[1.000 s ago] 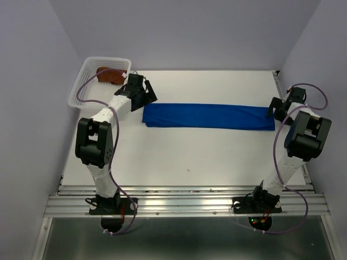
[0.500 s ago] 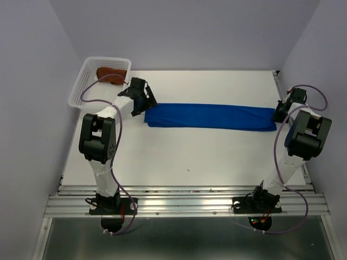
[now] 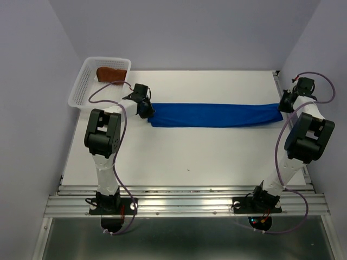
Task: Roll the towels
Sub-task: Fold the towel
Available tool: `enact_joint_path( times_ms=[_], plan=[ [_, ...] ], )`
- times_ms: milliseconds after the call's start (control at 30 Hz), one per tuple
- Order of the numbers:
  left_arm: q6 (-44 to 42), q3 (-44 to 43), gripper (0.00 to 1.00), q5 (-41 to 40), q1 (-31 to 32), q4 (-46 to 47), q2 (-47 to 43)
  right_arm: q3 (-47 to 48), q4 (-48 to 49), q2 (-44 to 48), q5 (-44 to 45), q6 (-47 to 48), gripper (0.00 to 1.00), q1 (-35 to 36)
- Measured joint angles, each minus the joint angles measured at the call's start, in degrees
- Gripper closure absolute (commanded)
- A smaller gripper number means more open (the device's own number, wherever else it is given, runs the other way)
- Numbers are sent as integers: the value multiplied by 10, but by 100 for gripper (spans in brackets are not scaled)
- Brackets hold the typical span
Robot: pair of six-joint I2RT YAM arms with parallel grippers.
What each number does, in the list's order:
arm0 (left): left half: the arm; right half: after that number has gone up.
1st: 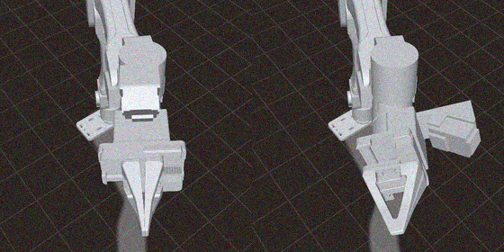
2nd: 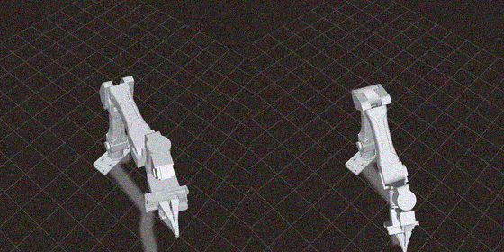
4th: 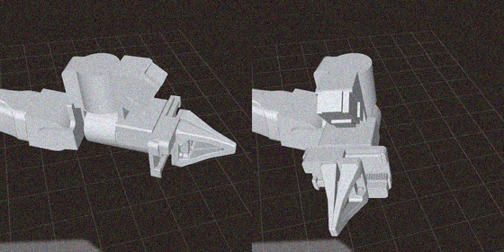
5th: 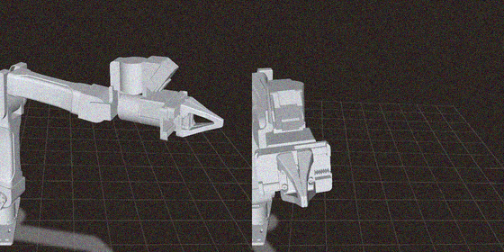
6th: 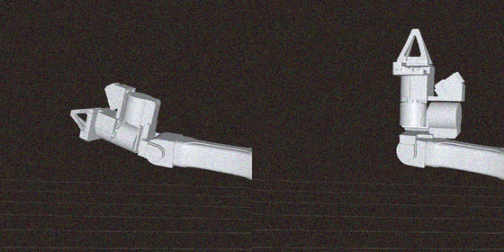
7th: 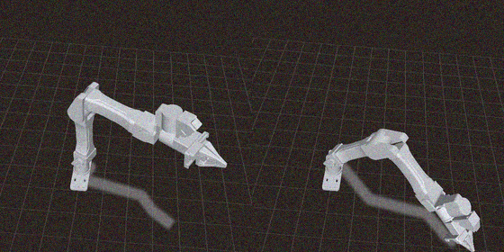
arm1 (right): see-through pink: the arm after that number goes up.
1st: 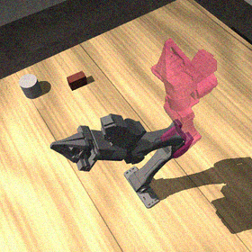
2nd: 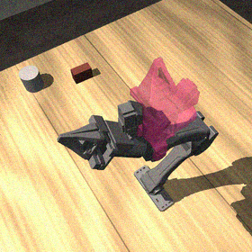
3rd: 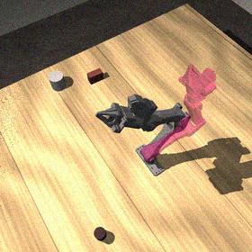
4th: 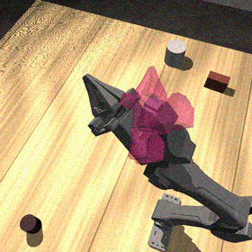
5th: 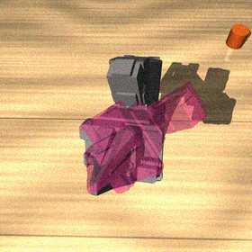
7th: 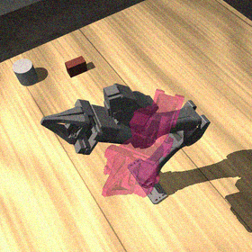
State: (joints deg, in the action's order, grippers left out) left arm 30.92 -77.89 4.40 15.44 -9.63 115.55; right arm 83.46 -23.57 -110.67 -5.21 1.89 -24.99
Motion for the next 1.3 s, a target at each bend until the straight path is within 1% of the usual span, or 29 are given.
enact_joint_path(
  times_ms=[200,300,400,567,700,767,967,1100,1300],
  plan=[
    [0,3,100,3,4,10,0,21,-30,27,-21,3,99,19],
    [0,4,100,4,7,13,0,36,-52,38,-10,-2,99,53],
    [0,5,100,4,7,15,0,39,-70,58,8,-11,99,113],
    [6,10,100,4,7,22,-1,57,-94,83,12,-43,99,218],
    [9,16,100,3,7,30,-5,89,-101,83,-3,-87,99,300],
    [9,16,100,2,7,30,-5,104,-103,82,-19,-111,99,328],
    [8,18,100,1,7,31,-6,156,-87,52,-50,-177,99,419],
    [7,18,100,1,7,32,-6,200,-72,2,-60,-208,99,471],
    [6,29,100,1,6,46,-10,241,-54,-61,-75,-244,99,535]
  ],
)
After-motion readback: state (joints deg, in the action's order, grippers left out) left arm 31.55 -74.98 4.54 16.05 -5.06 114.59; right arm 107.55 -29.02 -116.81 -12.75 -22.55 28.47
